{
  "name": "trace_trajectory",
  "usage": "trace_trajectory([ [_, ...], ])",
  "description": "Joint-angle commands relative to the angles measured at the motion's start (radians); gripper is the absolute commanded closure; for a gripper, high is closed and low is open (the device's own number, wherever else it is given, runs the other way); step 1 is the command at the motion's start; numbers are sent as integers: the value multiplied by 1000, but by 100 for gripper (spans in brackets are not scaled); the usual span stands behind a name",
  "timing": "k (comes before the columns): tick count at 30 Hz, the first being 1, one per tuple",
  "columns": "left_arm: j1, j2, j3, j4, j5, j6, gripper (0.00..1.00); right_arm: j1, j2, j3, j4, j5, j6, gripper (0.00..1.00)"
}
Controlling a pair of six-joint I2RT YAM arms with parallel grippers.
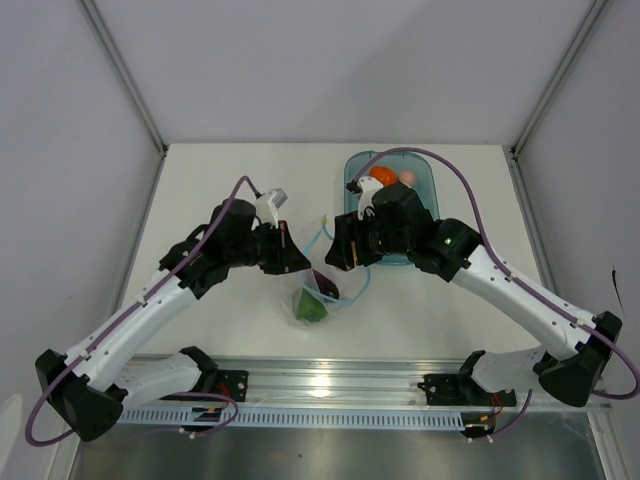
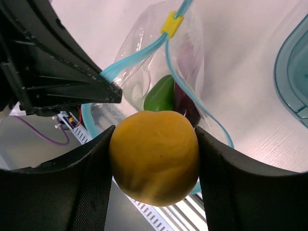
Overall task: Place the food in the zip-top bag and seal the zipper
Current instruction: Place the fake fruit in the zipper food storage bag.
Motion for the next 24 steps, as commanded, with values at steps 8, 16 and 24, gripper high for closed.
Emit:
trace_trajectory([
  [8,-7,-118,-35,39,65,-64,99,51,43,-13,49,52,54,16],
  [16,-8,-199,-91,37,83,-87,99,106,43,60,-24,128,90,1],
  [24,-7,-303,-153,43,102,-84,99,114,-52,116,-64,266,200,1],
])
